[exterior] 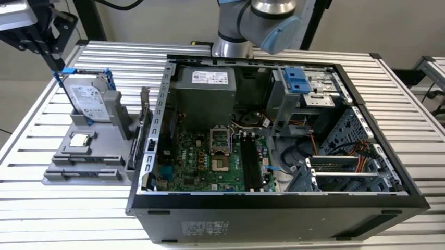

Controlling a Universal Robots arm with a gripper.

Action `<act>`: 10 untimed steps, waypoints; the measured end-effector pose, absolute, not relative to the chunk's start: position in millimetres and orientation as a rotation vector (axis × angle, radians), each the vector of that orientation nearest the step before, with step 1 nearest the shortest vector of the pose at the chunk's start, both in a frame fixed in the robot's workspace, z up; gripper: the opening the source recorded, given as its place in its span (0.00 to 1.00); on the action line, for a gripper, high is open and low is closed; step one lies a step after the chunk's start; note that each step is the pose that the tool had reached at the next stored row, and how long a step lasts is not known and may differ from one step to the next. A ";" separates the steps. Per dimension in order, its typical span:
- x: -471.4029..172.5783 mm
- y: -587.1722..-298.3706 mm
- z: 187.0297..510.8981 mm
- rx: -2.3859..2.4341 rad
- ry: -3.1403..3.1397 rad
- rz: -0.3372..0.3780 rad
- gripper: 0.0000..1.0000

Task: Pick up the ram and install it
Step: 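Reach for the ram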

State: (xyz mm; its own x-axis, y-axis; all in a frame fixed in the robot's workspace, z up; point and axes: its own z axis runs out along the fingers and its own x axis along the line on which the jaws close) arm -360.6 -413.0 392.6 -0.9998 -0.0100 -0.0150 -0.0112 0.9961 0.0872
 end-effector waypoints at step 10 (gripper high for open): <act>-360.6 -435.8 392.6 -0.017 3.124 0.137 0.00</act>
